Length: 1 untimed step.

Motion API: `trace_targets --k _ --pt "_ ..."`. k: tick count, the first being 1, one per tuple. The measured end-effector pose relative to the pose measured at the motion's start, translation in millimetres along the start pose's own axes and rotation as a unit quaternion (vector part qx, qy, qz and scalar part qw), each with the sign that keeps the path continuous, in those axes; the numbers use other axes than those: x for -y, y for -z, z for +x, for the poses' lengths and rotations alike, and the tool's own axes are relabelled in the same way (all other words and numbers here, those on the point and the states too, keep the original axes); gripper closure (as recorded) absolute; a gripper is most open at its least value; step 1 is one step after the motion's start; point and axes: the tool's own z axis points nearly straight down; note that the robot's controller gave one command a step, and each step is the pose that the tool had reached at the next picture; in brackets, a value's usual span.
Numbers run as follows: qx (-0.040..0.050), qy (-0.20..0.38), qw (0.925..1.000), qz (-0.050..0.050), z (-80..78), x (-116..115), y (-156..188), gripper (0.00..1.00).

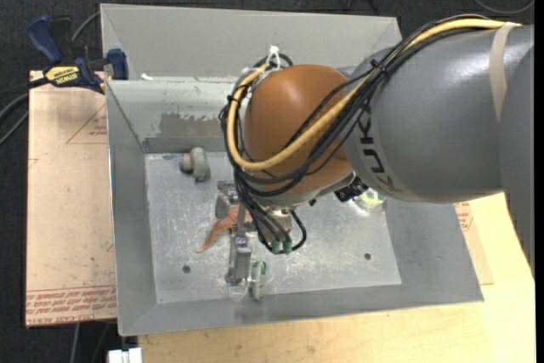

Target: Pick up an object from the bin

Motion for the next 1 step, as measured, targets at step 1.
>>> trace_targets --k 1 --pt "0.0038 -0.002 1.0 -0.001 -1.9 1.2 4.4 0.0"
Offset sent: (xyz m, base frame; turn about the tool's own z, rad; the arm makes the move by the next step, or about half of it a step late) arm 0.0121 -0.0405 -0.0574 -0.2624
